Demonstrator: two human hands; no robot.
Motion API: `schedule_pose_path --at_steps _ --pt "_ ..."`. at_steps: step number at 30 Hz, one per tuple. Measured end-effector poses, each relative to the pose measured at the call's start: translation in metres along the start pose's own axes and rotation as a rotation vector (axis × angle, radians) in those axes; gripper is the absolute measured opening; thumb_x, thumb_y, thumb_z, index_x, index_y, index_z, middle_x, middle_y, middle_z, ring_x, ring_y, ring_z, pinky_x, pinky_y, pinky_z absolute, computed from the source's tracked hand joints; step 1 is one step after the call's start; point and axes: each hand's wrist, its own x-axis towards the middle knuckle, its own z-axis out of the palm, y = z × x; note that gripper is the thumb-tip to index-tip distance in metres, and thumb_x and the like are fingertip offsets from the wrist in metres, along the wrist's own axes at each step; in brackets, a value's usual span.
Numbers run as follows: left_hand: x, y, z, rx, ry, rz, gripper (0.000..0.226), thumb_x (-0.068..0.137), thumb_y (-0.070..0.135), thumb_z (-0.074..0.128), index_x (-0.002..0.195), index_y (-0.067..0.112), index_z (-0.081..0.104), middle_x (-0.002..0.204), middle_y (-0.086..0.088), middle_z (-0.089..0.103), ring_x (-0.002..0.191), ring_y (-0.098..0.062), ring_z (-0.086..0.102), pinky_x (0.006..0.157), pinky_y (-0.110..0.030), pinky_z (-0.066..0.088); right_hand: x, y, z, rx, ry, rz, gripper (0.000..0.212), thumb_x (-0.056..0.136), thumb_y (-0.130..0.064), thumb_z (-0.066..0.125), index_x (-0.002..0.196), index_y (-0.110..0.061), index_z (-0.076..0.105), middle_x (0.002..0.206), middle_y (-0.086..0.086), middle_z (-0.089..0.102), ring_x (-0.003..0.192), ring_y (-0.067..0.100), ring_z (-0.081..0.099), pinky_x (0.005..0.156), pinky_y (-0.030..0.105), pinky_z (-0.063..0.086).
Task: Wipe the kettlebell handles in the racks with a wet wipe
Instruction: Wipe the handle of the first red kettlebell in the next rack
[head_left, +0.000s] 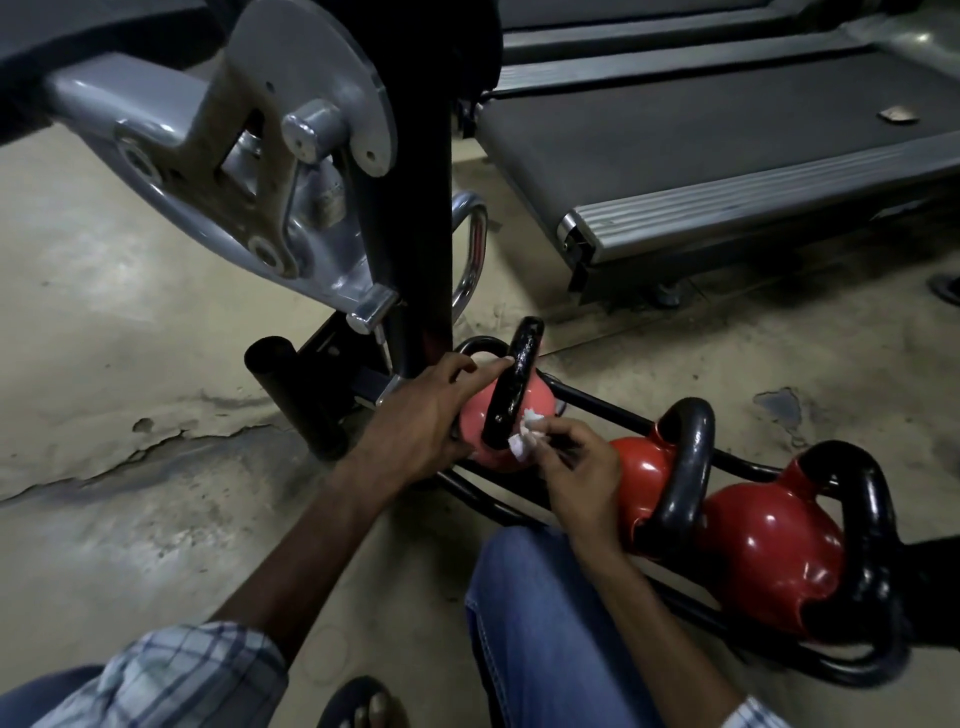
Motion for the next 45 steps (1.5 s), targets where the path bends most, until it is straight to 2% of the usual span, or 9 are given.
schedule_pose_path --at_steps 8,11,14,19,27,31,35,41,45 --pt "0.004 0.008 -0.003 -0.016 0.020 -0.016 0.107 0.068 0.037 0.086 0.155 0.044 0.024 0.144 0.002 0.043 0.120 -0.022 0.056 0.084 -0.037 0.053 0.061 -0.006 0.017 -0.093 -0.359 0.228 0.023 0.090 0.006 0.064 0.093 -0.012 0.078 0.088 0.011 0.077 0.075 0.016 0.069 0.075 0.031 0.055" --pt "0.004 0.011 -0.005 -0.035 0.025 -0.020 0.104 0.069 0.036 0.086 0.155 0.044 0.027 0.144 0.004 0.043 0.121 -0.021 0.055 0.084 -0.036 0.051 0.065 -0.017 0.014 -0.079 -0.471 0.253 0.031 0.093 0.005 0.060 0.091 -0.021 0.077 0.101 0.020 0.076 0.092 0.035 0.072 0.087 0.044 0.056" --pt "0.005 0.012 -0.006 -0.030 0.028 -0.030 0.104 0.069 0.038 0.087 0.154 0.045 0.028 0.144 0.005 0.042 0.122 -0.019 0.054 0.084 -0.035 0.050 0.061 -0.019 0.005 0.087 -0.536 0.357 0.031 0.093 0.013 0.052 0.106 -0.006 0.072 0.111 0.021 0.073 0.100 0.031 0.069 0.093 0.038 0.054" --pt "0.007 0.013 -0.006 -0.023 0.037 -0.041 0.104 0.069 0.039 0.088 0.154 0.044 0.028 0.147 0.004 0.041 0.125 -0.020 0.052 0.086 -0.036 0.050 0.045 -0.008 0.004 0.347 -0.294 0.431 0.028 0.090 0.016 0.055 0.103 -0.005 0.068 0.095 0.016 0.071 0.084 0.026 0.066 0.071 0.023 0.056" --pt "0.008 0.014 -0.007 -0.044 0.039 -0.052 0.105 0.068 0.038 0.088 0.154 0.045 0.028 0.147 0.006 0.041 0.127 -0.018 0.049 0.089 -0.033 0.047 0.090 -0.034 0.035 0.513 0.311 0.293 0.011 0.090 0.002 0.069 0.098 -0.006 0.071 0.082 0.000 0.071 0.073 0.011 0.067 0.071 0.026 0.058" --pt "0.008 0.013 -0.006 -0.044 0.030 -0.055 0.106 0.068 0.039 0.088 0.154 0.046 0.027 0.147 0.005 0.040 0.128 -0.019 0.049 0.090 -0.036 0.048 0.136 -0.014 0.044 0.394 0.297 0.361 0.012 0.088 -0.006 0.075 0.097 0.002 0.074 0.074 0.004 0.071 0.063 0.010 0.063 0.068 0.033 0.057" --pt "0.009 0.014 -0.007 -0.040 0.036 -0.058 0.106 0.067 0.039 0.089 0.154 0.046 0.027 0.148 0.004 0.040 0.128 -0.020 0.050 0.089 -0.038 0.050 0.147 -0.011 0.036 0.383 0.183 0.473 0.025 0.091 0.011 0.057 0.113 0.011 0.068 0.076 0.012 0.067 0.059 0.014 0.056 0.050 0.020 0.050" --pt "0.010 0.017 -0.006 -0.015 0.038 -0.048 0.111 0.061 0.037 0.092 0.153 0.040 0.031 0.147 0.002 0.039 0.132 -0.022 0.045 0.096 -0.042 0.051 0.098 -0.054 -0.009 0.357 0.059 0.273 0.021 0.091 0.006 0.065 0.111 0.011 0.069 0.087 0.012 0.071 0.063 0.007 0.066 0.059 0.016 0.055" --pt "0.014 0.038 -0.001 0.090 0.066 0.004 0.111 0.055 0.042 0.093 0.150 0.027 0.037 0.152 -0.008 0.033 0.143 -0.030 0.032 0.112 -0.047 0.035 0.073 -0.078 -0.083 0.084 0.110 0.123 0.013 0.091 -0.008 0.070 0.102 -0.009 0.076 0.090 0.005 0.076 0.075 0.008 0.073 0.068 0.015 0.057"
